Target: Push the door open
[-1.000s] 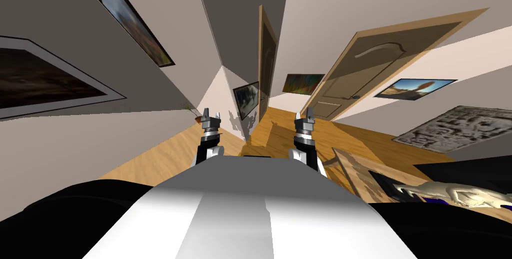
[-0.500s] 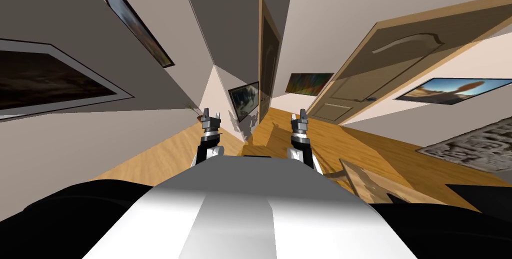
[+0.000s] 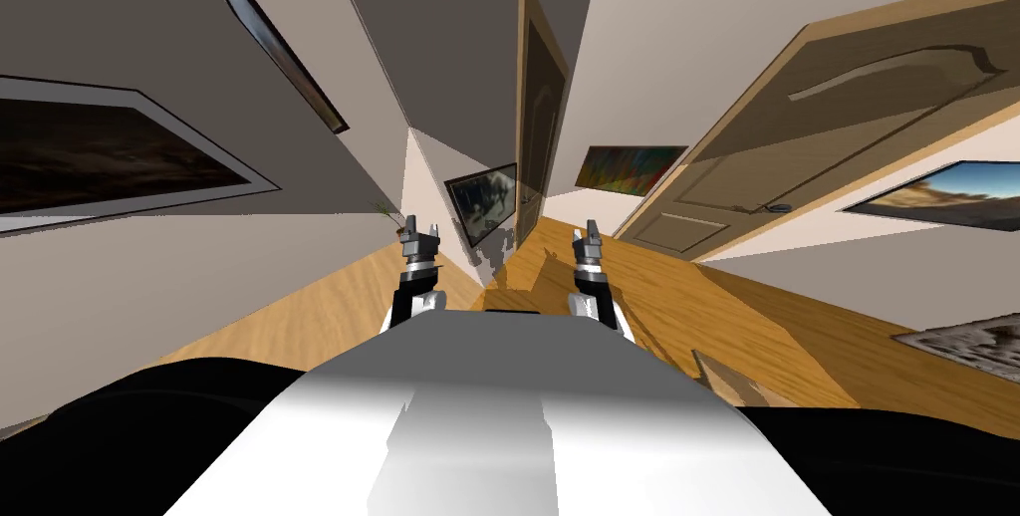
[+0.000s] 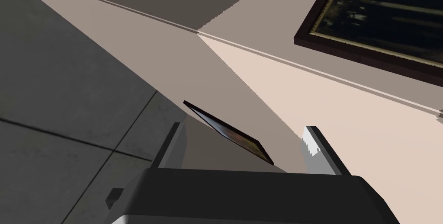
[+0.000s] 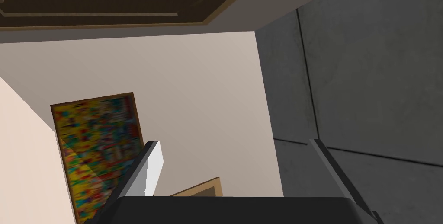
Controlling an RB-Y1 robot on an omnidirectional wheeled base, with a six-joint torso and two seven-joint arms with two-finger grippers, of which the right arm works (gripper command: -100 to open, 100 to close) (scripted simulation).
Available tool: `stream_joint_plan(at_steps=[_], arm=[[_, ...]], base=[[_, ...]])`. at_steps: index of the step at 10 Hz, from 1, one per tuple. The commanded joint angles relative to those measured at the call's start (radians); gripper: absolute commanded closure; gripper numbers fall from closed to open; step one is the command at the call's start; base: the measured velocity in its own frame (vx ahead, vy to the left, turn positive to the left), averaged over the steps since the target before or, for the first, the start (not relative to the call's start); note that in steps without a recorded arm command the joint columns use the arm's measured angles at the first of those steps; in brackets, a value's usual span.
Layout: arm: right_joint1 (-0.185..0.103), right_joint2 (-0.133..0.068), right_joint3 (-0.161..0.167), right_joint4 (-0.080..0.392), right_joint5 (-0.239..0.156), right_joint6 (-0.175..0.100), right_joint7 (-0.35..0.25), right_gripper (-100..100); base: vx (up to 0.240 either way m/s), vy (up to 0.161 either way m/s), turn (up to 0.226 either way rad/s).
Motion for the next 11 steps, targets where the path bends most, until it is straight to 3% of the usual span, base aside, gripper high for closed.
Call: stream_joint_plan(at_steps=[1,11], arm=[[-0.012,-0.007,0.007,0.030,-0.005,-0.008,0.007,-100],[-0.101,-0.046,0.061,0.227,-0.049,-0.032,0.056,-100]], base=[[0.111,-0.142,0.107],[0.117,-0.136,0.124]])
